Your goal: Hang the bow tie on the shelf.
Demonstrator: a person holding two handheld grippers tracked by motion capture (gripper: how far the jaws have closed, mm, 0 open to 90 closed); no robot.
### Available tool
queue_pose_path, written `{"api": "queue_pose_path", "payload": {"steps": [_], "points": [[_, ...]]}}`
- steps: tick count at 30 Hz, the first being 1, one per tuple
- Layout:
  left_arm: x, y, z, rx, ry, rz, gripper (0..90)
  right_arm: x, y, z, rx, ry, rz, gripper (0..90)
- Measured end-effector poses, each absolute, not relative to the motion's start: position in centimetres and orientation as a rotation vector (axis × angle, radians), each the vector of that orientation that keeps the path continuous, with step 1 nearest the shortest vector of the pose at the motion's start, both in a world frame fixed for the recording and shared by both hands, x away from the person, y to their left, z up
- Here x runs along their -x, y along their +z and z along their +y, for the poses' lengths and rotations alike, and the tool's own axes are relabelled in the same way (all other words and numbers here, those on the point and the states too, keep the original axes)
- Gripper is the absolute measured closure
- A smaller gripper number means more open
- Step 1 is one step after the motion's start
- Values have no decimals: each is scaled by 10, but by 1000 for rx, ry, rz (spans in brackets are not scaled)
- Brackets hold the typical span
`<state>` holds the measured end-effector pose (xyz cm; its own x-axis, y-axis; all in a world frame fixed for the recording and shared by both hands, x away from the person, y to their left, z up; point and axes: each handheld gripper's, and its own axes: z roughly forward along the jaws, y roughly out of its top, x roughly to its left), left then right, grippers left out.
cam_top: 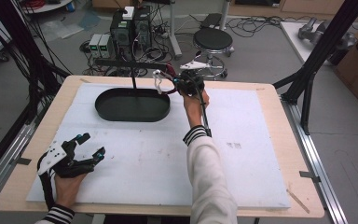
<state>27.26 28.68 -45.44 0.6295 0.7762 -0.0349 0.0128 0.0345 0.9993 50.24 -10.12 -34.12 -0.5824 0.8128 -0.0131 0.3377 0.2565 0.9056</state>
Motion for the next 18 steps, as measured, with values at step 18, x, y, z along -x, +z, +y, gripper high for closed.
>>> {"api": "queue_pose_path", "payload": {"steps": [18], "points": [[-272, -454, 286, -1434, 676, 712, 162, -502, -345, -95, -998, 1360, 2188, 844]]}}
